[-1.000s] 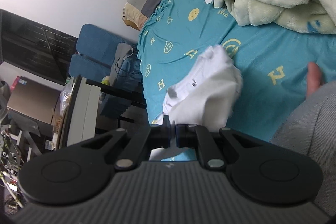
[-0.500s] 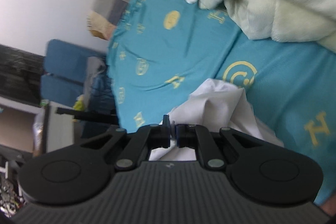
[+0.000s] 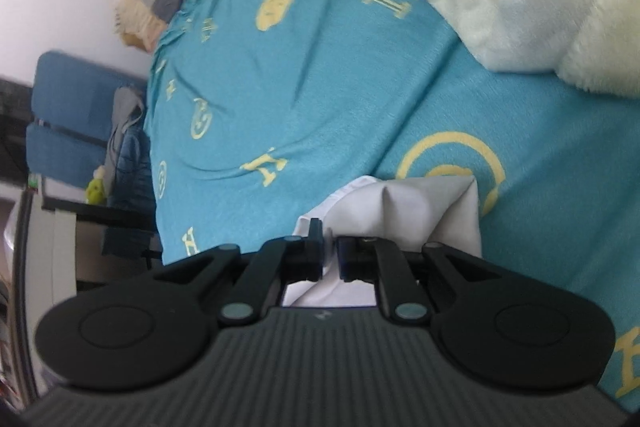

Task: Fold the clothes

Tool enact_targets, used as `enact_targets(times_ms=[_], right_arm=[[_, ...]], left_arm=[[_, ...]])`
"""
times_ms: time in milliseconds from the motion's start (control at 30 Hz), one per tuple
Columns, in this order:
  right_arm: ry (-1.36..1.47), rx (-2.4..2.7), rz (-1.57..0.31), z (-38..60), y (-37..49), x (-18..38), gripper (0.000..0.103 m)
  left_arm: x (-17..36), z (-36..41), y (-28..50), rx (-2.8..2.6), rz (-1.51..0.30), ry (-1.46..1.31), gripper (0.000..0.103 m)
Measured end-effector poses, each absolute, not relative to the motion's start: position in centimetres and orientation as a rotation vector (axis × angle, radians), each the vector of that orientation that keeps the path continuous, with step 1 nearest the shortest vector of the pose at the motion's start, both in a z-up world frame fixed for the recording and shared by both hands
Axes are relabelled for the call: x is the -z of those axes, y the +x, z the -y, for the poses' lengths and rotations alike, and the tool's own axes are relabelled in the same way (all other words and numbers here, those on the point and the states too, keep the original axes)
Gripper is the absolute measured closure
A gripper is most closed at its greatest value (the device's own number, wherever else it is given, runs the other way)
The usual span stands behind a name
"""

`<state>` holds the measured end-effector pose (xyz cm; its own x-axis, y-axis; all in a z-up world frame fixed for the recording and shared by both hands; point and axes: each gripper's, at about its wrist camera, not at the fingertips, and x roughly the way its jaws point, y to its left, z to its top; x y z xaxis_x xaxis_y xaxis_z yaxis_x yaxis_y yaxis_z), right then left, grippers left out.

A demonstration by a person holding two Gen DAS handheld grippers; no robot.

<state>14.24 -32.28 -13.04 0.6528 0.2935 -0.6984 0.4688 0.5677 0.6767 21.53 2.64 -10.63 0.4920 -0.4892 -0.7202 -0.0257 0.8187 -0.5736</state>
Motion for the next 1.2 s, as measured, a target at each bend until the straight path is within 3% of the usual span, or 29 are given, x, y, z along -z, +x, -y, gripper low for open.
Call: enact_targets(times_ms=[33, 67, 133, 267, 533, 800, 1200], right_arm=[[0.958, 0.094, -0.873, 31.9, 14.1, 12.5, 0.071], [0.923, 0.061, -0.849, 31.4, 13.8, 12.0, 0.047], [0.847, 0.003, -0.803, 30.4, 13.3, 10.8, 0.031], [0.633, -0.027, -0.786, 28.3, 13.8, 10.1, 0.031], [0.360, -0.026, -0.842, 26.3, 16.1, 12.2, 0.032], [0.353, -0.017, -0.833, 25.5, 14.7, 11.1, 0.032], [0.365, -0.018, -0.853, 24.8, 5.8, 8.9, 0.033]], left_arm=[[10.0, -2.3, 21.0, 0.321, -0.999, -0.526, 0.042], [9.3, -1.8, 20.4, 0.333, -0.966, -0.475, 0.033], [8.1, -0.8, 19.1, 0.345, -0.900, -0.362, 0.020], [8.1, 0.8, 17.7, 0.318, -0.855, -0.160, 0.018], [10.9, 1.1, 18.4, 0.286, -0.914, -0.029, 0.018], [9.6, 1.2, 16.1, 0.281, -0.880, 0.000, 0.019], [6.7, 0.0, 7.2, 0.288, -0.866, 0.024, 0.018]])
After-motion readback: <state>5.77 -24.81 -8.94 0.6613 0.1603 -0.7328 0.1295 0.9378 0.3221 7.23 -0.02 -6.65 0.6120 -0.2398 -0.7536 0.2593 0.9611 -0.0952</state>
